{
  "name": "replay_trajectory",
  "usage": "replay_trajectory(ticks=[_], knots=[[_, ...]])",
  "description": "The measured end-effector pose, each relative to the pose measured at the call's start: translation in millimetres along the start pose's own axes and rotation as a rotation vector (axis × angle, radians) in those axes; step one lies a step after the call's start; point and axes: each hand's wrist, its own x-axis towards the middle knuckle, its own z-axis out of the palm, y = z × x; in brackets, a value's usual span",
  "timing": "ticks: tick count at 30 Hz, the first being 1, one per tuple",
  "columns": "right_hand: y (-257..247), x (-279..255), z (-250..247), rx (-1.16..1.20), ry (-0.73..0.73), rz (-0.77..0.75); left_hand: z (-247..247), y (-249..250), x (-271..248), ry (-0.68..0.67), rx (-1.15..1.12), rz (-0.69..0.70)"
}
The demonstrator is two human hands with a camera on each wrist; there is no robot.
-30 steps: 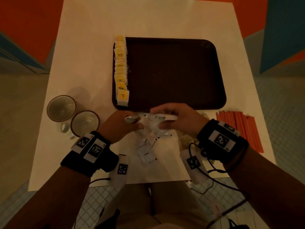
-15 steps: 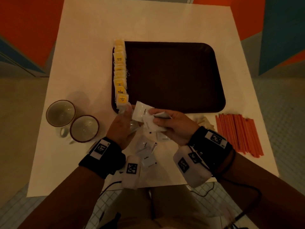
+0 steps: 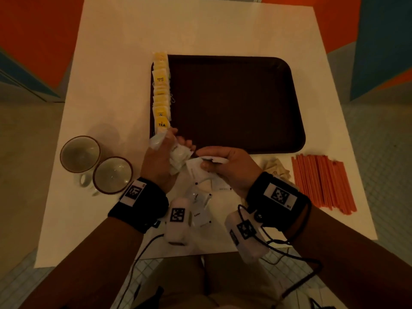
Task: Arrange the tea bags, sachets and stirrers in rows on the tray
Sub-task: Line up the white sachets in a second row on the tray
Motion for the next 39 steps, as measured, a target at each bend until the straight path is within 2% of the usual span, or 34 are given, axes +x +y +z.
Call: replay_trajectory(ticks=[2,5,7,8,11,15,18,23,26,30,35,39], knots=[[-5,2,-12,-0.221,0.057,-0.137,-7,5,1,-0.040,0.158,-0.082],[-13,8,-20,-0.502,-0.027,-0.310,-9,4,-6,-0.268,0.536,-0.208],[-15,13,-19,-0.608,-0.097,-0.377,-5,1,-13,-0.376,0.585,-0.176],[-15,14,-17,-0.638,-0.122,-0.399,-4,0,-14,-0.380,0.564,-0.153],[-14,15,-16,-0.611,-0.122,-0.387,-6,0,-15,-0.332,0.497,-0.124],[-14,12,-23,-0.175,0.048,-0.210,-11,-4,-15,-0.178,0.513,-0.053],[-14,12,-29,-0.145,0.130,-0.161,-15,-6,-12,-0.047,0.493,0.023],[-15,12,-32,-0.133,0.282,-0.184,-19,-8,-5,0.050,0.392,-0.120],[-16,12,-31,-0.169,0.314,-0.221,-15,-7,-2,0.031,0.352,-0.103],[-18,12,-25,-0.057,0.261,-0.194,-11,-4,-2,-0.063,0.418,-0.053],[-23,14,-25,-0.199,0.290,-0.230,-5,-3,-3,-0.129,0.469,-0.048],[-30,15,-26,-0.267,0.235,-0.212,-9,-3,-1,-0.099,0.484,-0.038]])
